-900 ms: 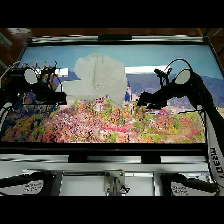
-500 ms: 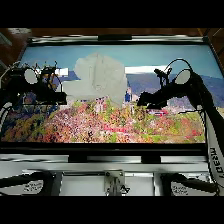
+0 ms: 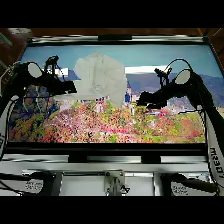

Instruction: Fold the shirts.

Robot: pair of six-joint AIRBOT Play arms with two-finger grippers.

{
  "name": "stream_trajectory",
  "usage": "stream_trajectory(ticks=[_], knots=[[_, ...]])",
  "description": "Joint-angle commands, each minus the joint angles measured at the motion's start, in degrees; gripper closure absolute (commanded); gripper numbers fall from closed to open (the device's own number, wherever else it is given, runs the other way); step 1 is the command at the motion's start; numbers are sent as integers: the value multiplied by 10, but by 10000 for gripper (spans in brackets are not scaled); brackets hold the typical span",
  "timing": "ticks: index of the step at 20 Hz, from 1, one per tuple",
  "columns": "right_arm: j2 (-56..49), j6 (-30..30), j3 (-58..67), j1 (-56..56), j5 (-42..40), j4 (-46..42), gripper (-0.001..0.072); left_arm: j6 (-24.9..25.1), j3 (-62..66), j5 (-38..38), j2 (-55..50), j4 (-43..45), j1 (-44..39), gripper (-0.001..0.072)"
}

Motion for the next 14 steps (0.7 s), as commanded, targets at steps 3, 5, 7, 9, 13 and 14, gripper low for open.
stream_trajectory(ticks=[3, 5, 7, 9, 13, 14], knots=[[0, 27, 0, 1, -54, 24, 67, 1, 111, -36, -125, -9, 26, 12], [0, 27, 0, 1, -53, 23, 67, 2, 116, -59, -140, 18, 40, 12], [0, 27, 0, 1, -54, 24, 67, 2, 116, -65, -144, 37, 50, 12], [0, 27, 0, 1, -54, 23, 67, 2, 116, -64, -147, 37, 51, 12], [0, 27, 0, 1, -52, 24, 67, 2, 116, -68, -175, 18, 46, 12], [0, 27, 0, 1, -50, 25, 67, 2, 116, -63, -183, 2, 46, 13]])
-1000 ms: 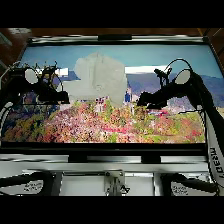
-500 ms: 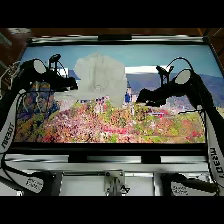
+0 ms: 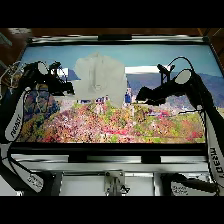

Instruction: Fold the shirts.

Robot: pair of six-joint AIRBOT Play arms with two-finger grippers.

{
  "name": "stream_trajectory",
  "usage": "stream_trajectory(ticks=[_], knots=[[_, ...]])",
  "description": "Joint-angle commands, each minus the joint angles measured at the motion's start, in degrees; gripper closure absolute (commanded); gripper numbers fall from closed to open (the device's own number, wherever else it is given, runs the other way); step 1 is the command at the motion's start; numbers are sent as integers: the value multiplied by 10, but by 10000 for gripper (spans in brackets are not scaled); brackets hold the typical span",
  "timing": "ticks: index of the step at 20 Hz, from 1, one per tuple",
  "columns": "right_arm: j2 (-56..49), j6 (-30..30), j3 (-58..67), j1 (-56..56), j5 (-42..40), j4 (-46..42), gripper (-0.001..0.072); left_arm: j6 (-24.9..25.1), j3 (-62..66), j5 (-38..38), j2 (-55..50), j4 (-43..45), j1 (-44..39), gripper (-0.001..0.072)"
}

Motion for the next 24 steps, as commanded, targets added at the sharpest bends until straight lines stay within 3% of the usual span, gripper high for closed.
stream_trajectory(ticks=[1, 3, 4, 6, 8, 11, 17, 24], knots=[[0, 1, 0, 1, 4, 2, 67, 0, 2, 10, -25, -35, 0, 15], [0, 1, 0, 1, 4, 2, 65, -10, 2, 32, -32, -42, 0, 37], [0, 1, 0, 1, 1, 2, 50, -18, 2, 43, -33, -44, 0, 126], [-2, 1, 0, 1, -7, 8, 47, -18, 2, 66, -34, -58, 0, 432], [-13, 1, -1, 1, -16, 23, 45, -17, 7, 77, -34, -63, 0, 631], [-55, 1, -1, 12, -48, 53, 43, -3, 25, 66, -31, -63, 2, 651], [-162, 0, -1, 52, -148, 200, 43, 71, 52, 11, 19, -62, 0, 652], [-227, 8, -1, 94, -245, 345, 49, 101, 51, 5, 92, -61, -19, 652]])
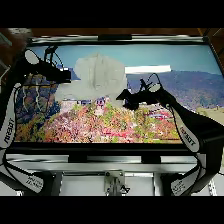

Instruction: Fold the shirts.

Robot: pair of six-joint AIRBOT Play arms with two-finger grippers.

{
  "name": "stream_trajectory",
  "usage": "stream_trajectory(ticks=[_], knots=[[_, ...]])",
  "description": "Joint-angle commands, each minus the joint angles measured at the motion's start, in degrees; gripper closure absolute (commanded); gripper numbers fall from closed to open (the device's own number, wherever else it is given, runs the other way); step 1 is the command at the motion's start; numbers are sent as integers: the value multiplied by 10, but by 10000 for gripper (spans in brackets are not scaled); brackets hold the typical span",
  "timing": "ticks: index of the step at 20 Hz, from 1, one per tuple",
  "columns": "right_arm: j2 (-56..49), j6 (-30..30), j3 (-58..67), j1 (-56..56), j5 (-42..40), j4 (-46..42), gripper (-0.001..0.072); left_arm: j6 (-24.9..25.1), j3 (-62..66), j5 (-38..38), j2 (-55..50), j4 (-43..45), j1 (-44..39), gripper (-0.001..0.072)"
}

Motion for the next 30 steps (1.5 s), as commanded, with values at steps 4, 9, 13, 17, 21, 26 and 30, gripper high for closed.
stream_trajectory(ticks=[4, 9, 13, 17, 21, 26, 30], knots=[[-24, 48, 0, 27, -100, 70, 332, 13, -5, -32, 12, 19, -11, 503], [-20, 38, 0, 26, -78, 50, 637, -42, -7, -85, -62, 58, 5, 3], [5, 49, 0, 26, -44, -47, 637, -47, -6, -65, -101, 56, 7, 3], [14, 44, 0, 26, -36, -56, 636, -76, -6, -30, -124, 41, 7, -13], [14, 31, 0, 26, -22, -51, 636, -119, -6, 46, -127, 25, 7, -10], [14, 26, 0, 26, -14, -50, 636, -118, -6, 50, -152, -27, 8, 651], [41, 8, 1, 13, 7, -74, 636, -53, 16, 19, -120, -28, 7, 653]])
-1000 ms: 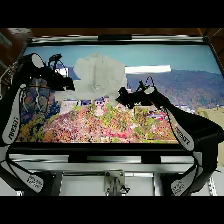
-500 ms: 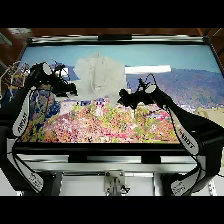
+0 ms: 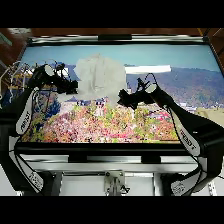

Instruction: Fold the shirts.

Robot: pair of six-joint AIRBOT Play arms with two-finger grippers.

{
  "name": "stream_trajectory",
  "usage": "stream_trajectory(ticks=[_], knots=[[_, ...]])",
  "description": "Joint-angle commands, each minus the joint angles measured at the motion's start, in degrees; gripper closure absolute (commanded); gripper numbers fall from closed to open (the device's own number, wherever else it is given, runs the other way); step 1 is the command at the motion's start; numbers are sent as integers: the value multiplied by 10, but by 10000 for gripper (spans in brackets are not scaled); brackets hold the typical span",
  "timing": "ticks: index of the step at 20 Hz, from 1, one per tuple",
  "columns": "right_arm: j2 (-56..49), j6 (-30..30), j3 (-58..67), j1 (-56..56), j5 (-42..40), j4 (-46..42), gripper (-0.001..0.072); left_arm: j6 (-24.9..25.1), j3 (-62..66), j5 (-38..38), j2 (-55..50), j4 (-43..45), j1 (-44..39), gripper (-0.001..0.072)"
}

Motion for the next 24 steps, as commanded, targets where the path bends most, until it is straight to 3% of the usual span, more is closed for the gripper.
stream_trajectory(ticks=[1, 4, 9, 11, 14, 15, 16, 17, 18, 19, 24], knots=[[36, -10, 1, -22, 26, -42, 636, 74, 12, -39, 38, -11, -1, 653], [110, 16, 1, -83, 80, -126, 636, 117, 12, -163, 100, -16, -16, 654], [238, 26, 1, -199, 226, -273, 636, 117, -27, -169, 162, -160, -132, 653], [277, 26, 1, -240, 265, -335, 636, 110, -33, -121, 153, -161, -217, 653], [314, 26, 1, -298, 283, -375, 636, 42, -32, 38, 129, -172, -313, 647], [320, 26, 1, -319, 282, -375, 636, 42, -32, 70, 125, -194, -329, 504], [322, 26, 1, -337, 283, -373, 634, 44, -30, 80, 125, -210, -337, 171], [321, 26, 1, -351, 283, -370, 538, 47, -19, 61, 125, -210, -335, 9], [322, 18, 1, -361, 281, -359, 221, 68, -4, 24, 126, -205, -322, 10], [322, -3, 1, -364, 281, -340, 121, 78, 12, -9, 129, -189, -301, 10], [316, -29, 0, -242, 222, -327, 119, 71, 50, -48, 151, -98, -126, 27]])
